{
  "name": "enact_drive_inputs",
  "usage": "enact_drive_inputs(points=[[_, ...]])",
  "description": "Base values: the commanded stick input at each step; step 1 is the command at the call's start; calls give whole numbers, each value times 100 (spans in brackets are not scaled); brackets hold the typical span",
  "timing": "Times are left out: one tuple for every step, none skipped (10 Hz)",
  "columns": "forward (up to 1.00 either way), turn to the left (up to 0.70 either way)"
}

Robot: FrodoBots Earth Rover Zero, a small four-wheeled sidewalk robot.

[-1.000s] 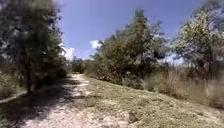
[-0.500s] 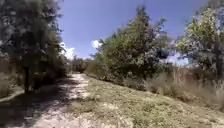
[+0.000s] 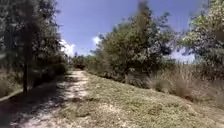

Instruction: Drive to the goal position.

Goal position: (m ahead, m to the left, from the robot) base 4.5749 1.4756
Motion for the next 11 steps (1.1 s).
enact_drive_inputs(points=[[50,0],[50,0],[50,0],[50,0],[50,0],[50,8],[50,46],[50,0],[50,0],[50,0],[50,0]])
